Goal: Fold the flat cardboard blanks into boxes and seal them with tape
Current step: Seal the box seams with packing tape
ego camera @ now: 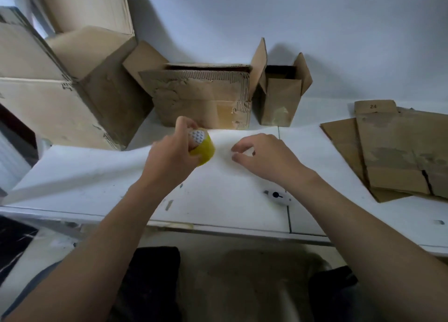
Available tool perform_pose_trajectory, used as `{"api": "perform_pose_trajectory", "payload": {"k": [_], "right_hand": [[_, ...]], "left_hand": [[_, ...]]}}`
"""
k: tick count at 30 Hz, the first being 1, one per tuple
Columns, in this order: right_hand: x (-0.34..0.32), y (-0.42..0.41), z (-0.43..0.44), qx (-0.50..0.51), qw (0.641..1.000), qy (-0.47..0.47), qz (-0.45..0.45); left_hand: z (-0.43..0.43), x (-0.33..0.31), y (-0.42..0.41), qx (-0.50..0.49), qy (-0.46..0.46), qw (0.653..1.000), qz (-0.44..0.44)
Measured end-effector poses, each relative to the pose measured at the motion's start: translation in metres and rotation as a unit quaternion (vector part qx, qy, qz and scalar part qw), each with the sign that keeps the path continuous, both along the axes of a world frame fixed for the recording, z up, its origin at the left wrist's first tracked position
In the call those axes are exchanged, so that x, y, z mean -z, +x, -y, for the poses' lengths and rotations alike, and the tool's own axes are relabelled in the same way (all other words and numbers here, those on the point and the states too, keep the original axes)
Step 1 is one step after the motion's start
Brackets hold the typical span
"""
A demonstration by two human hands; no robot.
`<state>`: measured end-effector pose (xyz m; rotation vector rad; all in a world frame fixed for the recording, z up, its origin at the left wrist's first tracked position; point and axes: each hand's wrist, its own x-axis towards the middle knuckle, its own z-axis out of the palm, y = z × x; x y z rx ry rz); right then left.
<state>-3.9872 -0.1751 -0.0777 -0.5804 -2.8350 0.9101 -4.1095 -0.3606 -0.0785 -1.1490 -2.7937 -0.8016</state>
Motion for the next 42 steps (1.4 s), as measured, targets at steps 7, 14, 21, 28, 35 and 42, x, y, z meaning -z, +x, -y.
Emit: {"api": "perform_pose_trajectory", "payload": {"k": [7, 14, 21, 28, 35, 42], "right_hand": [[0.007, -0.003, 0.001, -0.027, 0.99, 0.044, 0.132], [0.017, 0.03, -0.024, -0.037, 0.917, 0.122, 0.377], [0.035, 0.032, -0.032, -0.019, 0.963, 0.101, 0.248], [0.044, -0.034, 0.022, -0.045, 0.995, 0.047, 0.081], [0.07, -0.106, 0.081, -0.073, 0.996, 0.029, -0.049], [0.079, -0.122, 0.094, -0.112, 0.99, 0.089, -0.001]], "left_hand": [[0.05, 0.025, -0.039, -0.115, -0.124, 0.983, -0.072], [0.035, 0.039, -0.031, -0.117, -0.186, 0.975, -0.044], [0.023, 0.041, -0.026, -0.113, -0.19, 0.975, -0.019], [0.048, 0.041, -0.027, -0.12, -0.204, 0.971, -0.032], [0.097, 0.045, -0.048, -0.192, -0.23, 0.953, -0.051], [0.109, 0.04, -0.055, -0.184, -0.258, 0.948, 0.012]]}}
